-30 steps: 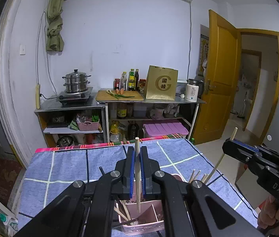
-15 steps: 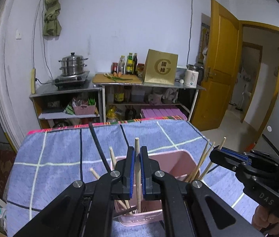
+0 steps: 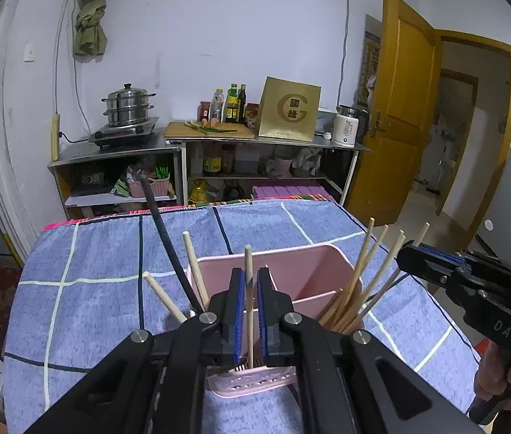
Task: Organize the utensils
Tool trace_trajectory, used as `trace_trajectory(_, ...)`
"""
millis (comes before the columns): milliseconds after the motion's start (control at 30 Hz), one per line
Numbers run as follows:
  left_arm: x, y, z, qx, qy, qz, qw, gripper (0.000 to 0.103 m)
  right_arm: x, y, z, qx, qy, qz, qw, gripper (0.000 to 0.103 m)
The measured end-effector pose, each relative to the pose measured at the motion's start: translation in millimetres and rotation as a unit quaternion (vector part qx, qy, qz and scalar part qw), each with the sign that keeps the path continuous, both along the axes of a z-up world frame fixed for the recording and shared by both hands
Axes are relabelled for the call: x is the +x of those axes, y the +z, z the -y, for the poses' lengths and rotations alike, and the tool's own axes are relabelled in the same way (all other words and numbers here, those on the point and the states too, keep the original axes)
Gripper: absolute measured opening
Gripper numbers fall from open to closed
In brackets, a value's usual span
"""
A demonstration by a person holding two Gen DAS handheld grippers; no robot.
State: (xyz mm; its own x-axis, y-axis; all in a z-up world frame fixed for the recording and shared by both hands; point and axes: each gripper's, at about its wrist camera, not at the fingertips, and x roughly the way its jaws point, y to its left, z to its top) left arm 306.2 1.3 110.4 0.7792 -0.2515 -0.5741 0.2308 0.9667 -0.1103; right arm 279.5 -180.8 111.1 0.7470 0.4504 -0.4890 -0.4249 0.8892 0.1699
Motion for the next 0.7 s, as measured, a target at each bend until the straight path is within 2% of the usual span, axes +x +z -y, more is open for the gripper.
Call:
trace_trajectory(333, -26, 2, 6, -0.001, -0.009, 0.002, 1.0000, 0.020, -14, -5, 5, -0.010, 0.003, -0.010, 1.000, 0.006)
trace_trajectory(400, -29, 3, 6, -0.001, -0.009, 0.001, 1.0000, 0.021, -15, -5, 6, -0.011, 0.004, -0.013, 1.000, 0.006)
trace_trajectory(467, -33, 4, 6, 0.000, -0.009, 0.001, 1.0000, 0.022, -18, -5, 7, -0.010, 0.004, -0.013, 1.000, 0.012)
trace_trajectory(700, -56, 12, 2, -0.009, 0.001, 0.016, 0.9998, 0.024, -33, -4, 13, -0.002, 0.008, -0.009, 1.000, 0.013)
